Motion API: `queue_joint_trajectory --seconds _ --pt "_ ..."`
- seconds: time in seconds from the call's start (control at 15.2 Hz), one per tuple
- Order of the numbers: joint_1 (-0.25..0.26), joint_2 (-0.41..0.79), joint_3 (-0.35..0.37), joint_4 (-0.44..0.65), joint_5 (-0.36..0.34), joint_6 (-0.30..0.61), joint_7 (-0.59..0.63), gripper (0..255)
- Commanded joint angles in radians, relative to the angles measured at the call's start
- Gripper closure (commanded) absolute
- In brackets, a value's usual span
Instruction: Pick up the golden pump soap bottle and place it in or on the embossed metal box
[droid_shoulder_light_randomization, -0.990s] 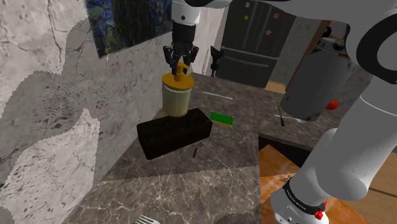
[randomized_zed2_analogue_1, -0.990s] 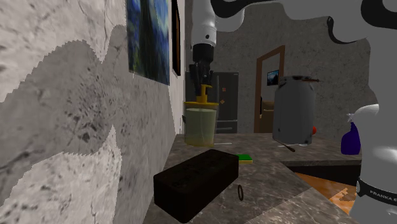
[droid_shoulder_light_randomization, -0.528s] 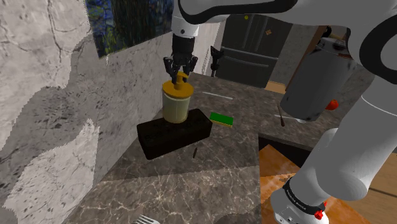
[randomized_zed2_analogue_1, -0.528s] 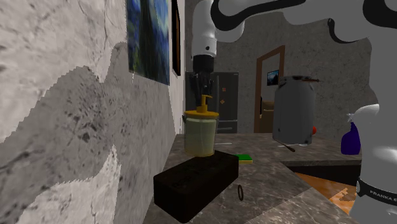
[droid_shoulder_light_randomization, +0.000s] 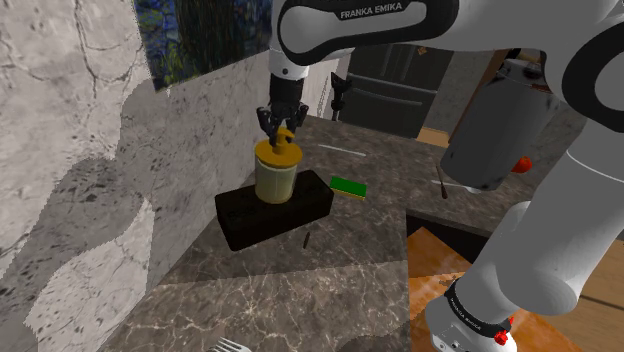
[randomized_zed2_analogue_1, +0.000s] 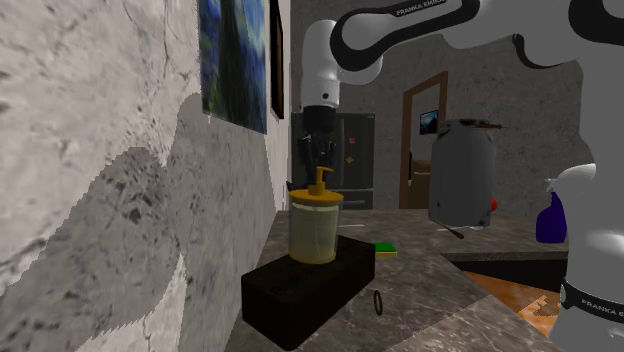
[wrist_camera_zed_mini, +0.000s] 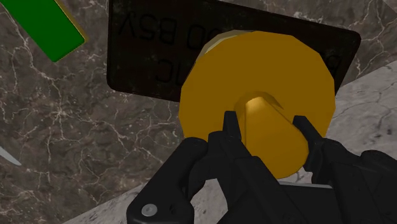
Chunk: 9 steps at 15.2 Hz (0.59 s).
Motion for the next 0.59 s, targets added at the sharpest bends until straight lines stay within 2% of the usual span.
queue_joint_trajectory --seconds 0.0,0.4,0.46,0.53 --pt "0.0 -0.002 0.0 -0.008 0.0 0.008 -0.001 255" --pt "0.0 -0.002 0.0 -0.008 0.0 0.008 -0.001 255" --pt "0.0 -0.002 0.0 -0.008 0.0 0.008 -0.001 0" --pt "0.0 -0.002 0.0 -0.008 0.0 0.008 -0.001 0"
